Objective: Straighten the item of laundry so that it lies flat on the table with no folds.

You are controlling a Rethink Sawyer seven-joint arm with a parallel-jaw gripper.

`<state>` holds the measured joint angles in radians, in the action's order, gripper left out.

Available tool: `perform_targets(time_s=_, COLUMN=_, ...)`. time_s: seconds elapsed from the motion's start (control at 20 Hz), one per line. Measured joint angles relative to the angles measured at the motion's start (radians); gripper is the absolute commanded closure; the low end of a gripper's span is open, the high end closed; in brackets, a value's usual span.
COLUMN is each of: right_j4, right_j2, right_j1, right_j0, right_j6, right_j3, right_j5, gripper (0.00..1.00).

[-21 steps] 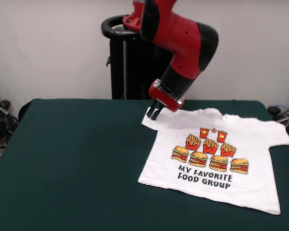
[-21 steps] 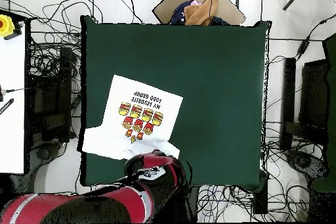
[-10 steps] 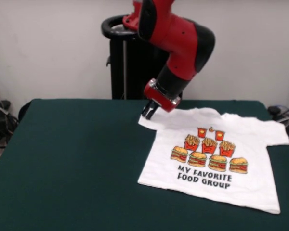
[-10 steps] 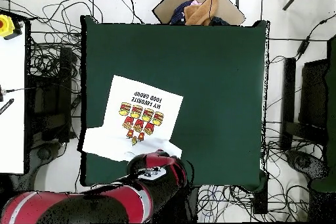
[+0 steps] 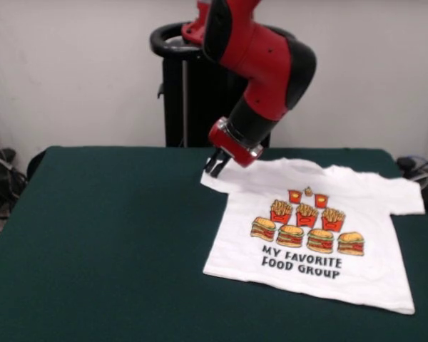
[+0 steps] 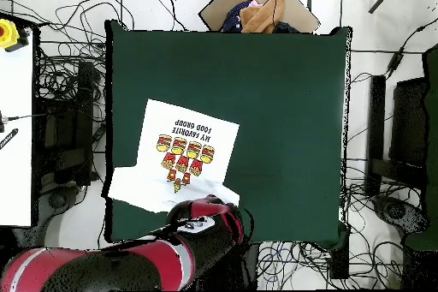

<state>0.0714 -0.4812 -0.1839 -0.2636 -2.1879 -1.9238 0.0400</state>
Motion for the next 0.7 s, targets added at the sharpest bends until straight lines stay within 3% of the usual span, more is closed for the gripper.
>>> perform_targets(time_s=0.25, right_j4=0.0, right_j2=-0.005, right_j1=0.005, right_j0=0.001, right_j6=0.0, right_j3=0.004, right_j5=0.0, gripper=1.0)
perform_targets(time_s=0.4, right_j4=-0.013, right_j2=0.022, right_j1=-0.02, right_j0=0.052, right_j6=0.0, right_j3=-0.005, right_j5=0.001, gripper=1.0)
perform_targets(time_s=0.45, right_j4=-0.022, right_j2=0.038, right_j1=-0.036, right_j0=0.079, right_j6=0.0, right_j3=-0.013, right_j5=0.001, gripper=1.0)
perform_targets(time_s=0.5, right_j4=-0.048, right_j2=0.088, right_j1=-0.08, right_j0=0.16, right_j6=0.0, right_j3=-0.035, right_j5=0.001, gripper=1.0)
perform_targets(time_s=0.7, right_j4=-0.085, right_j2=0.176, right_j1=-0.149, right_j0=0.297, right_j6=0.0, right_j3=-0.071, right_j5=0.001, gripper=1.0)
